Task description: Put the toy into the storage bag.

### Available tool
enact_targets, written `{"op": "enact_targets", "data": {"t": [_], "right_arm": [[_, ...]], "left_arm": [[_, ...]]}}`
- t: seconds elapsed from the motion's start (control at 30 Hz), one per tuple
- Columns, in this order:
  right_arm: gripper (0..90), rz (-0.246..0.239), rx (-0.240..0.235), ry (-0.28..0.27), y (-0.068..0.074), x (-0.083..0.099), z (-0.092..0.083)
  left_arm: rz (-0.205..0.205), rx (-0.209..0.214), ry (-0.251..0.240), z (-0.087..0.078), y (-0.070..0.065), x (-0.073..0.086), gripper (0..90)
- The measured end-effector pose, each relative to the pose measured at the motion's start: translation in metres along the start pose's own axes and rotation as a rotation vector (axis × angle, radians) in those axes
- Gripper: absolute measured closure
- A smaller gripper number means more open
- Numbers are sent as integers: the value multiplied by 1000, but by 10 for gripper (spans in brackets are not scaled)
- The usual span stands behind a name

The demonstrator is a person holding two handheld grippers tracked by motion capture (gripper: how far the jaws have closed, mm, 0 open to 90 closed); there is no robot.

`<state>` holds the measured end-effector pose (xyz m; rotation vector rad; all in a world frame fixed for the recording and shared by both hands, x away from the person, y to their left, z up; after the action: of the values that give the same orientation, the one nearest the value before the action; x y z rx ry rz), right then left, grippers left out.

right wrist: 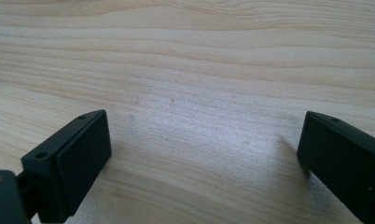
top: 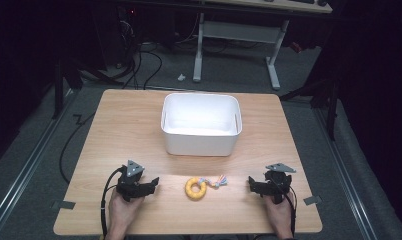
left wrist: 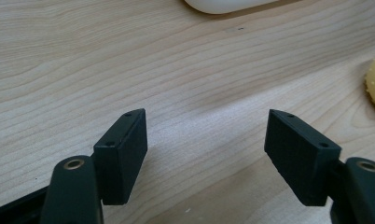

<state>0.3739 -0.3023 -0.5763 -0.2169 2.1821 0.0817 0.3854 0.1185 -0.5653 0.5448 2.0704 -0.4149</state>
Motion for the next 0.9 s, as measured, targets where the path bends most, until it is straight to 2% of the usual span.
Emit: {"op": "enact_targets", "data": {"t": [0.23,0.4,0.53,0.7,0.9], "right_arm": [[30,0,-3,2,1,0,0],[36,0,-3,1,1,0,-1],[41,1,-3,-1,1,0,-1],[44,1,-3,-2,1,0,-1],[46,-1,-5,-2,2,0,-1]], "left_arm": [[-7,43,-4,-4,-10,-6,310],[9,67,5,-4,-17,-11,312],[2,95,-5,-5,-24,-16,318],[32,117,12,-4,-33,-20,328],[32,144,26,-2,-42,-22,333]]}}
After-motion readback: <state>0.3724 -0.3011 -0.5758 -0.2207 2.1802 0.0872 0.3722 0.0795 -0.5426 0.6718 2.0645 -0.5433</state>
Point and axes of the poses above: each handheld gripper's, and its own axes: z roughly forward along the jaws, x roughly out of its underside, y roughly to its left, the point moved 6 cm from there along z, roughly forward along the jaws, and after that the axes turned 11 degrees about -y, right-handed, at the moved point
